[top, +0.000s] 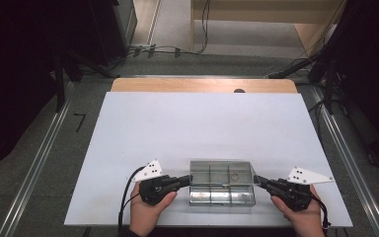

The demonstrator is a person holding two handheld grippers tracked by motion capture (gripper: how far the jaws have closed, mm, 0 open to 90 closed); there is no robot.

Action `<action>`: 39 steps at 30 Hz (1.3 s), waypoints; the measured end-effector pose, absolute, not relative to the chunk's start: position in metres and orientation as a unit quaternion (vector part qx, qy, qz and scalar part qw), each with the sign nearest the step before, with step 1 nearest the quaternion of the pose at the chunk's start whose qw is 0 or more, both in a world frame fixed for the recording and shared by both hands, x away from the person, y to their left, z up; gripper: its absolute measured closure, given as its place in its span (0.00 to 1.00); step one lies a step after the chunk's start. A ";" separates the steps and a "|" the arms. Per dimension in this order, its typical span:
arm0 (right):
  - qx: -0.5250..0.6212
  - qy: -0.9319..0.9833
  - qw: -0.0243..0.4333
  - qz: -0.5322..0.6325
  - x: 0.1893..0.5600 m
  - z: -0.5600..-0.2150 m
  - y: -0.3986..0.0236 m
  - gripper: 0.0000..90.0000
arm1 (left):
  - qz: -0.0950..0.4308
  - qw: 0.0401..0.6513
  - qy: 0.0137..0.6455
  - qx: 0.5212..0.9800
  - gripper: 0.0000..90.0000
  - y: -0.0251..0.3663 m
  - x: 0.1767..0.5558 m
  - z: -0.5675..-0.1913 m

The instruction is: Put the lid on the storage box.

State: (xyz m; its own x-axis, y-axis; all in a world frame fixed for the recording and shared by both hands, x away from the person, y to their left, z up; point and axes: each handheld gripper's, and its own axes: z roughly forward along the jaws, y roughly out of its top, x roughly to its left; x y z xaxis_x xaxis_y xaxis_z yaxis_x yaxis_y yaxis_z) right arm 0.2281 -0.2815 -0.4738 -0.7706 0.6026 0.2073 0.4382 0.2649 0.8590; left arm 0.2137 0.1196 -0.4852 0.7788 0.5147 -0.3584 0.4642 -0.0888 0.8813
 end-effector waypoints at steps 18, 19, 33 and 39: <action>0.322 0.800 0.087 0.498 0.218 -0.483 -0.279 0.97 | 0.019 0.574 0.341 0.744 0.99 0.121 0.201 -0.493; 0.323 0.800 0.087 0.498 0.217 -0.483 -0.279 0.97 | 0.019 0.574 0.344 0.743 0.99 0.121 0.200 -0.494; 0.324 0.806 0.091 0.488 0.212 -0.491 -0.279 0.97 | 0.018 0.569 0.356 0.741 0.99 0.127 0.194 -0.498; 0.326 0.805 0.091 0.488 0.212 -0.491 -0.279 0.97 | 0.017 0.561 0.360 0.746 0.99 0.124 0.194 -0.502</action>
State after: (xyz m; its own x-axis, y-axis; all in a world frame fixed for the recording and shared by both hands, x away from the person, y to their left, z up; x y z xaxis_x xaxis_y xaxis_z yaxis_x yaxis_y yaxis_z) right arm 0.2120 -0.2792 -0.4911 -0.7716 0.6127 0.1712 0.4355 0.3126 0.8442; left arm 0.1937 0.1245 -0.5018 0.7401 0.5559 -0.3785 0.5180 -0.1122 0.8480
